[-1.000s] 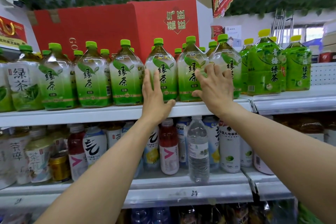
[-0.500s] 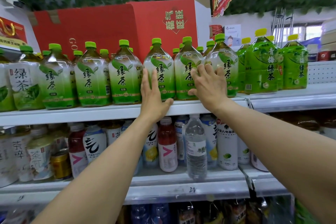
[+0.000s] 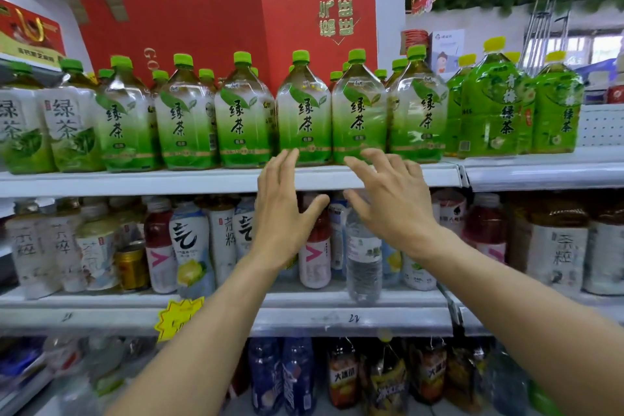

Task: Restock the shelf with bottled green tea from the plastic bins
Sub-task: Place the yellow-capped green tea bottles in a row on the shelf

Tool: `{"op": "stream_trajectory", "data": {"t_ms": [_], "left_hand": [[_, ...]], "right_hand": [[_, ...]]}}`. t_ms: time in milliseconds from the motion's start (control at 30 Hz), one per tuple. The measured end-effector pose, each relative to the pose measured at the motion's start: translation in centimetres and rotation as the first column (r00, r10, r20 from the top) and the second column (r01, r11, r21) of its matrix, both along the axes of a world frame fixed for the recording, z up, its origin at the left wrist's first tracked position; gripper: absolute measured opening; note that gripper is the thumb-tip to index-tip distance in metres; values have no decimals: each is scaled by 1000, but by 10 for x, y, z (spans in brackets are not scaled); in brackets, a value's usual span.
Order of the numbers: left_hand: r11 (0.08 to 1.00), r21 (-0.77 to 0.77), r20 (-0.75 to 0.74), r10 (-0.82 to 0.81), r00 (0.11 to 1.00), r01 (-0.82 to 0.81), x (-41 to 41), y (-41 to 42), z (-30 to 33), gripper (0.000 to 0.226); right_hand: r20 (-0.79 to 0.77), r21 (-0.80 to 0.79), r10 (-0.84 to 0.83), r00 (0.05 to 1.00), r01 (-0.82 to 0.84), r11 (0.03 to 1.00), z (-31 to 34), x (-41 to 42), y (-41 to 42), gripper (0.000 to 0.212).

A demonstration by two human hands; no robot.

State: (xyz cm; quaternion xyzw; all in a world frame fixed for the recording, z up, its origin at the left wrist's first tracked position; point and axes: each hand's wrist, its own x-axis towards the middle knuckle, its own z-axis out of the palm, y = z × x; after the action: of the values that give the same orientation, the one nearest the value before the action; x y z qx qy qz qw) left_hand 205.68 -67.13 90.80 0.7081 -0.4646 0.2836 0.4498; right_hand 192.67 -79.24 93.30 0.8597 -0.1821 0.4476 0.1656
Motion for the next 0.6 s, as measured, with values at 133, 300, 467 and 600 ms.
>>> {"op": "stream_trajectory", "data": {"t_ms": [133, 300, 467, 600], "left_hand": [[997, 11, -17, 76, 997, -76, -12, 35, -53, 64], [992, 108, -174, 76, 982, -58, -8, 81, -121, 59], [965, 261, -398, 71, 914, 38, 23, 132, -202, 56], [924, 364, -555, 114, 824, 118, 62, 180, -262, 63]], "right_hand": [[30, 33, 108, 994, -109, 994, -44, -10, 25, 45], [-60, 159, 176, 982, -165, 973, -102, -13, 58, 47], [-248, 423, 219, 944, -98, 901, -172, 7, 96, 50], [-336, 624, 295, 895, -23, 781, -228, 54, 135, 53]]}}
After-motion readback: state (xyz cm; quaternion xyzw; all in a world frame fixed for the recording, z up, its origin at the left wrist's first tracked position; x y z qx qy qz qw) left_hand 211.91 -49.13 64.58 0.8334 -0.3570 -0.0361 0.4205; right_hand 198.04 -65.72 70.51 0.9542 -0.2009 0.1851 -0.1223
